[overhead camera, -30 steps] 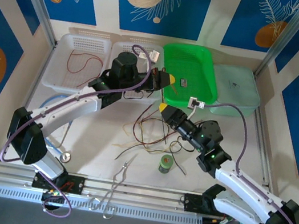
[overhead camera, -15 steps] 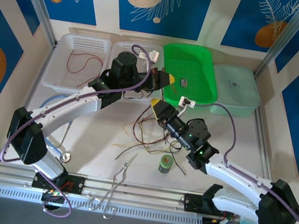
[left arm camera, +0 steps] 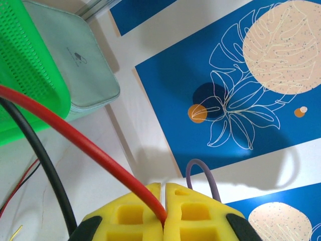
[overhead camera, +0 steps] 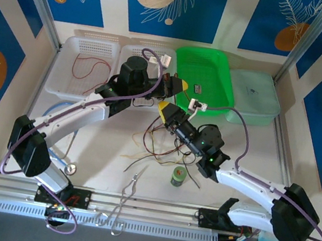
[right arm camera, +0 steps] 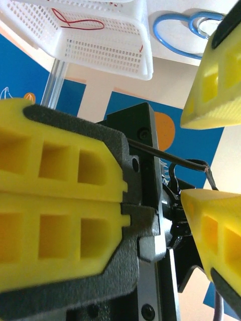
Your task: Untangle the cables
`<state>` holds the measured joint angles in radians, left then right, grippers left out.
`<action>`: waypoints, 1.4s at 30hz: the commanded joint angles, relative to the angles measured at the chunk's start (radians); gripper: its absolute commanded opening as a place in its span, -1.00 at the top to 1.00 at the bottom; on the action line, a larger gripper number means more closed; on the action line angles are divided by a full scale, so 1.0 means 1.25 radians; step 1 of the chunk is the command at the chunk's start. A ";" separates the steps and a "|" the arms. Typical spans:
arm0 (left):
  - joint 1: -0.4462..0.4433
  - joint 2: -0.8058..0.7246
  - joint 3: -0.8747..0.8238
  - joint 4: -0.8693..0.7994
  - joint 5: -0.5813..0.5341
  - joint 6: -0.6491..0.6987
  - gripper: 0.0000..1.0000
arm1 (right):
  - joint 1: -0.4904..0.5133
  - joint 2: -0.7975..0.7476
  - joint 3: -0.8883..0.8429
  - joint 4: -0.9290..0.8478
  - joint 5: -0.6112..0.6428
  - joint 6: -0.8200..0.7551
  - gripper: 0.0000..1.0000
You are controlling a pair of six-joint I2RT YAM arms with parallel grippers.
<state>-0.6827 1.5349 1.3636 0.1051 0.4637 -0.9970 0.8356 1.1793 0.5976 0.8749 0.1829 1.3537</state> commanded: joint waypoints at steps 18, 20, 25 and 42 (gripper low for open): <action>0.010 -0.018 -0.021 0.036 0.001 -0.001 1.00 | -0.029 0.018 0.008 0.088 -0.022 -0.008 1.00; 0.014 -0.019 -0.015 0.031 0.001 0.001 1.00 | -0.028 -0.008 0.004 0.040 -0.012 -0.025 1.00; 0.022 -0.028 0.009 0.015 0.005 0.002 1.00 | -0.034 -0.098 -0.030 -0.082 0.041 -0.064 1.00; 0.076 -0.079 0.057 0.014 0.023 -0.017 1.00 | -0.192 -0.328 -0.060 -0.401 0.051 -0.113 1.00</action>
<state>-0.6079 1.4845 1.3907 0.1051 0.4667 -1.0061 0.6384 0.8082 0.5198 0.4618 0.2325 1.2484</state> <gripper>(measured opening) 0.049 0.049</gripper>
